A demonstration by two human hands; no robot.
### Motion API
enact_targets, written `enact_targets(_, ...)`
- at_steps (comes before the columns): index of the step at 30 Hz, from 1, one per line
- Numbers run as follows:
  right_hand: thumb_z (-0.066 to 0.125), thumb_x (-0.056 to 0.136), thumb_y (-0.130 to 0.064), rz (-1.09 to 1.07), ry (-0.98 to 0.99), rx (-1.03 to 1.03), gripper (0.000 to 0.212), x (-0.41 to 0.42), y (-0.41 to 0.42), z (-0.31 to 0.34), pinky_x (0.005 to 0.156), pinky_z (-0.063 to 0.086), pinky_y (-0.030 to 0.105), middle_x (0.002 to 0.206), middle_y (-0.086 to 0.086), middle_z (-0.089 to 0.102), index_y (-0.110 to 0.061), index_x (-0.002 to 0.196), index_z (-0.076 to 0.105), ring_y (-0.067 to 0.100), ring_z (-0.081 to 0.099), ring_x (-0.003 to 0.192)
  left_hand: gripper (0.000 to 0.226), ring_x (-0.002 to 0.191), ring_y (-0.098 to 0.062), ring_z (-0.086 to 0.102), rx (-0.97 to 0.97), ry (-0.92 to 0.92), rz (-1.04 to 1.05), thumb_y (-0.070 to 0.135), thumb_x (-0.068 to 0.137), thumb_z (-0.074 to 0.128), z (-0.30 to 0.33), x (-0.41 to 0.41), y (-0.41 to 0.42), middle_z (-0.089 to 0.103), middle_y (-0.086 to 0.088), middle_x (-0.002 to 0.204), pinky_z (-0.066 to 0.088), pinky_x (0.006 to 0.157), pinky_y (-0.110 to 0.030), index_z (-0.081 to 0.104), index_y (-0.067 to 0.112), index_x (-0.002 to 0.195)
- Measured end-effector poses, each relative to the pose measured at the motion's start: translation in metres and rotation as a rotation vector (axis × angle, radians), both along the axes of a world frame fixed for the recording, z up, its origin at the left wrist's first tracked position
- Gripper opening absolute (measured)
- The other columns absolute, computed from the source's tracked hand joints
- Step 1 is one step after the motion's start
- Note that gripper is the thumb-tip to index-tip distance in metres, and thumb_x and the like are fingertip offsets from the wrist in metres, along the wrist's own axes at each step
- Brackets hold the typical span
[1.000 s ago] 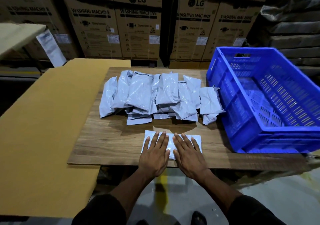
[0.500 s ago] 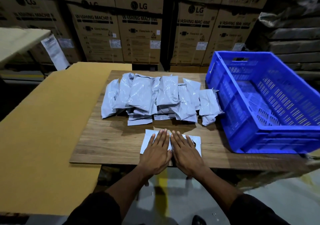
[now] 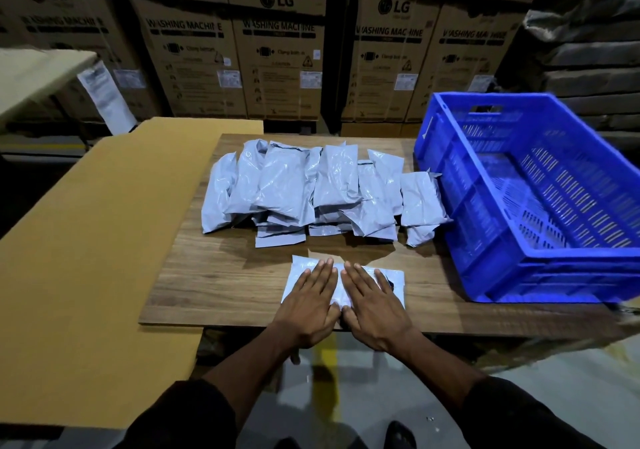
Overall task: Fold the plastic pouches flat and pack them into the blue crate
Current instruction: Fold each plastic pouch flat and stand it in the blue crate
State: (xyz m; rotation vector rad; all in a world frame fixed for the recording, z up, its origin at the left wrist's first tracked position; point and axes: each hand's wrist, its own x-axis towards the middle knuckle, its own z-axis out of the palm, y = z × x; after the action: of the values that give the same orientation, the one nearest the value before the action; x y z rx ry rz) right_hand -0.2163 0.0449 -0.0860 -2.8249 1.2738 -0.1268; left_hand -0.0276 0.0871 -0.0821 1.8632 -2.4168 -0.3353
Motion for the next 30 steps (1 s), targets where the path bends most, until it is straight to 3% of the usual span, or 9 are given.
enact_targets(4, 0.034, 0.094, -0.045, -0.016, -0.011, -0.025, 0.067, 0.002, 0.000, -0.001, 0.117, 0.008, 0.044, 0.160, 0.005, 0.034, -0.011, 0.151, 0.042, 0.020, 0.031, 0.148, 0.084, 0.150, -0.013, -0.022, -0.018, 0.019, 0.007, 0.053, 0.089, -0.002, -0.007, 0.000, 0.000, -0.015, -0.003, 0.166, -0.017, 0.123, -0.032, 0.001, 0.011, 0.162)
enact_targets(7, 0.036, 0.094, -0.044, -0.024, -0.040, -0.030, 0.064, 0.001, 0.001, -0.003, 0.116, 0.011, 0.043, 0.158, 0.004, 0.038, -0.012, 0.148, 0.047, 0.019, 0.036, 0.146, 0.070, 0.155, -0.023, 0.010, -0.116, 0.050, 0.013, 0.043, 0.099, 0.027, -0.018, 0.000, 0.000, 0.021, -0.013, 0.166, 0.003, 0.124, -0.037, 0.030, 0.004, 0.157)
enact_targets(9, 0.038, 0.093, -0.044, -0.025, -0.051, -0.029, 0.063, 0.001, 0.000, -0.002, 0.116, 0.013, 0.043, 0.157, 0.004, 0.041, -0.013, 0.147, 0.048, 0.019, 0.038, 0.145, 0.065, 0.152, -0.025, 0.025, -0.167, 0.039, 0.007, 0.038, 0.099, 0.037, -0.023, 0.000, -0.001, 0.034, -0.015, 0.162, 0.013, 0.121, -0.041, 0.042, 0.003, 0.153)
enact_targets(19, 0.035, 0.096, -0.043, -0.021, -0.024, -0.050, 0.064, -0.001, 0.002, -0.008, 0.117, 0.014, 0.047, 0.161, 0.003, 0.032, -0.013, 0.152, 0.040, 0.018, 0.027, 0.150, 0.062, 0.151, -0.027, 0.032, -0.280, 0.056, 0.009, 0.036, 0.099, 0.041, -0.029, -0.004, 0.006, 0.039, -0.014, 0.160, 0.025, 0.120, -0.047, 0.045, 0.002, 0.151)
enact_targets(23, 0.033, 0.100, -0.044, -0.005, -0.001, -0.040, 0.066, -0.003, 0.004, -0.007, 0.119, 0.010, 0.048, 0.166, 0.006, 0.020, -0.011, 0.156, 0.030, 0.019, 0.017, 0.153, 0.064, 0.152, -0.025, 0.028, -0.213, 0.023, 0.025, 0.040, 0.100, 0.035, -0.023, -0.003, 0.005, 0.035, -0.012, 0.162, 0.018, 0.119, -0.044, 0.041, 0.006, 0.154)
enact_targets(26, 0.030, 0.102, -0.047, 0.031, 0.041, -0.066, 0.069, -0.005, 0.004, -0.003, 0.119, 0.010, 0.050, 0.166, 0.011, 0.014, -0.006, 0.157, 0.025, 0.024, 0.012, 0.154, 0.067, 0.155, -0.022, 0.013, -0.172, 0.007, 0.041, 0.042, 0.101, 0.027, -0.021, -0.002, 0.003, 0.021, -0.008, 0.167, 0.007, 0.121, -0.041, 0.030, 0.008, 0.158)
enact_targets(30, 0.031, 0.103, -0.048, 0.073, 0.076, -0.112, 0.070, -0.012, 0.013, -0.002, 0.119, 0.013, 0.052, 0.166, 0.015, 0.014, -0.003, 0.156, 0.025, 0.026, 0.009, 0.154, 0.064, 0.149, -0.024, 0.035, -0.184, -0.045, 0.027, 0.039, 0.097, 0.037, -0.020, 0.000, 0.003, 0.040, -0.011, 0.160, 0.019, 0.116, -0.043, 0.047, 0.007, 0.151)
